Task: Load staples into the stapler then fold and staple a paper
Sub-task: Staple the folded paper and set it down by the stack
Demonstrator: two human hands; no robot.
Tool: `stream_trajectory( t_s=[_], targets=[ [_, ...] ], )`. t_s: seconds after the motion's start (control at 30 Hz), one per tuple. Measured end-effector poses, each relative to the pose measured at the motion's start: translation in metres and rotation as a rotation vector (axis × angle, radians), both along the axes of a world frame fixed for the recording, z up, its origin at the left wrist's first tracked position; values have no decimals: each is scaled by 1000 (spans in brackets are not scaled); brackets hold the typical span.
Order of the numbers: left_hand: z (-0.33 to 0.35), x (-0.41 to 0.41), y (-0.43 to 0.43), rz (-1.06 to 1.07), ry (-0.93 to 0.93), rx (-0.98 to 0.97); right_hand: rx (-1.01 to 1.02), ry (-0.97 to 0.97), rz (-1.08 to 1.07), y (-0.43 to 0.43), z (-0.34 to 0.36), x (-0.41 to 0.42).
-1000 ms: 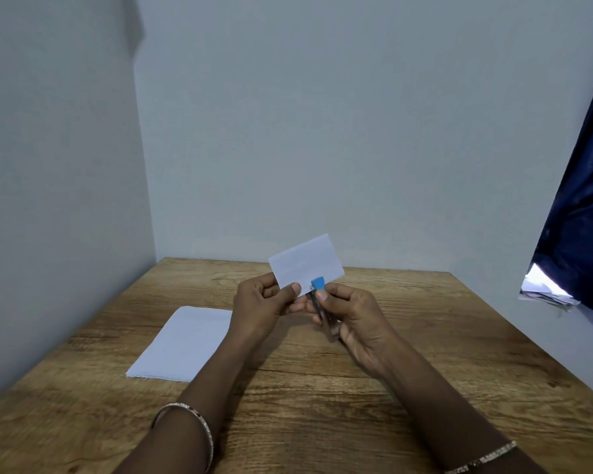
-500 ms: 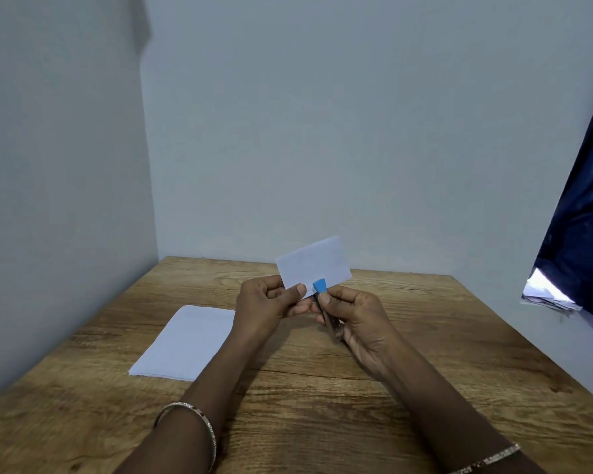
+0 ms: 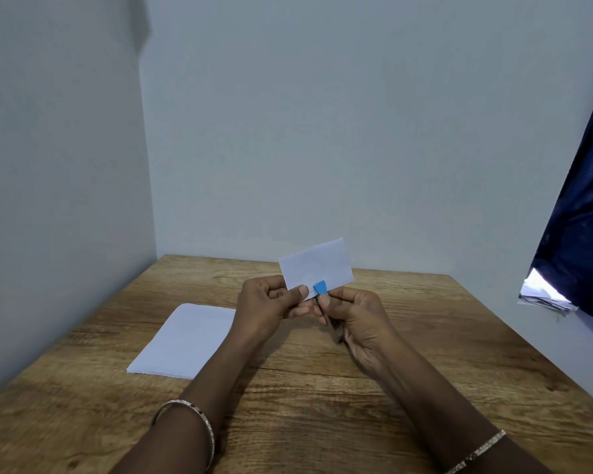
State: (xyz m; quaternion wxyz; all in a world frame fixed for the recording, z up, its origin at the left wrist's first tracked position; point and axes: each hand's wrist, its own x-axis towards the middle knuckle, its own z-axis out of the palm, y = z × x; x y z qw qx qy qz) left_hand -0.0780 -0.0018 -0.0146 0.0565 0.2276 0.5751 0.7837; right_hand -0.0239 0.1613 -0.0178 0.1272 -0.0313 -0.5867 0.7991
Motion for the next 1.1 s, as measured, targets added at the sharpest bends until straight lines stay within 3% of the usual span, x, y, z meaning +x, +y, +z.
stream_trajectory(
  t_s=[0.43,1.1],
  targets=[
    [-4,-3,2,-4,-31,80,-87,19,67,3,-3,-7],
    [-4,-7,1,58,-28,25,-111,28,78,10,-2,-8]
  ],
)
